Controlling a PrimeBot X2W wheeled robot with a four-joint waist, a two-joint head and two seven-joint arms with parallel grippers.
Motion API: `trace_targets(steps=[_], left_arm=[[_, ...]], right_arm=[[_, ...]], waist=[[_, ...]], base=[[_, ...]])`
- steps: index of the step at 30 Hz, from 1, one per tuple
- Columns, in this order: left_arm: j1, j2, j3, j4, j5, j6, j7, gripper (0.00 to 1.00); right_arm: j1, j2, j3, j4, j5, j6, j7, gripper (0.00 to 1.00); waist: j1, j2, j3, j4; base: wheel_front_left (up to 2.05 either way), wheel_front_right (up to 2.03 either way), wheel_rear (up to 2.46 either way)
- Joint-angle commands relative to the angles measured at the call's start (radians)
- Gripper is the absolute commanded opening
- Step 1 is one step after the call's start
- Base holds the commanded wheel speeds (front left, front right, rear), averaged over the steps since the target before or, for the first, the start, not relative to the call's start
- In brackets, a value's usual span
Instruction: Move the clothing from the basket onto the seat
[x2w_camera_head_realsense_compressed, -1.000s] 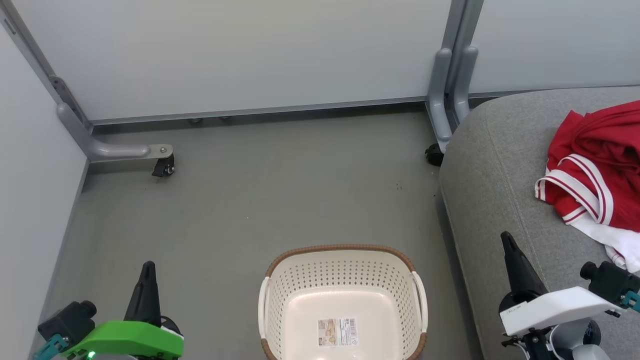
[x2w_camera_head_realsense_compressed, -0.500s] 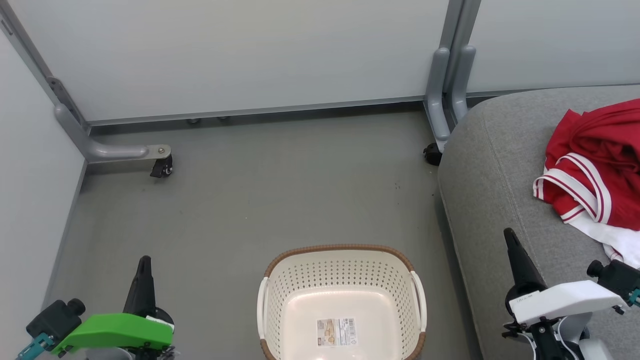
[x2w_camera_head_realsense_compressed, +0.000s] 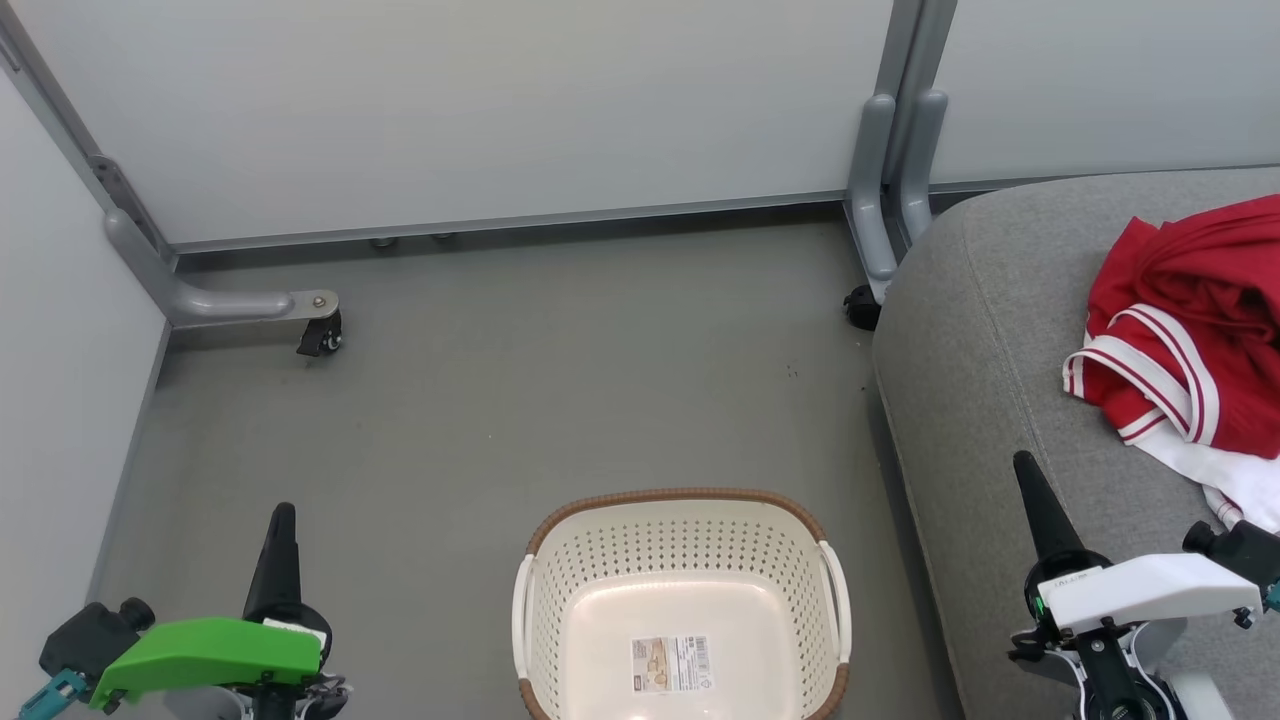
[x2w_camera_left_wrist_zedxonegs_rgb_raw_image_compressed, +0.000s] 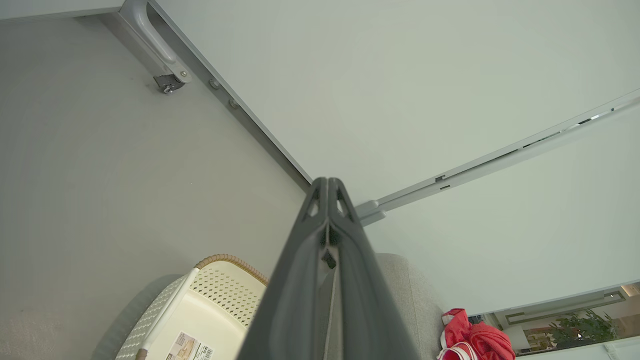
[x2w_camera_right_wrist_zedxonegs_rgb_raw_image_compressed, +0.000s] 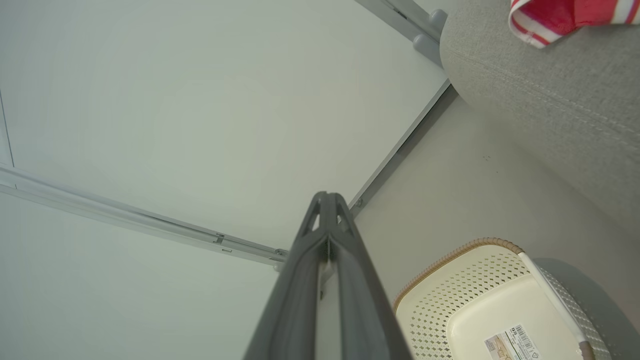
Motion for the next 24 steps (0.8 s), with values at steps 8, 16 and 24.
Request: trace_targets(steps=[8, 16, 24], left_arm=[[-0.037, -0.004, 0.021, -0.005, -0.1, -0.011, 0.025, 0.0], [-0.045, -0.009, 0.032, -0.003, -0.175, -0.017, 0.044, 0.0], [-0.051, -0.014, 0.044, -0.002, -0.244, -0.019, 0.062, 0.0]], right_arm=[[-0.035, -0.007, -0.012, 0.015, 0.102, 0.0, 0.016, 0.0], [-0.049, -0.007, -0.02, 0.032, 0.176, 0.0, 0.027, 0.0], [-0.06, -0.006, -0.028, 0.048, 0.246, 0.0, 0.037, 0.0]], waist=[[0.0, 0.0, 0.0, -0.003], [0.0, 0.0, 0.0, -0.005], [0.0, 0.0, 0.001, -0.008]], base=[[0.0, 0.0, 0.0], [0.0, 0.0, 0.0], [0.0, 0.0, 0.0]])
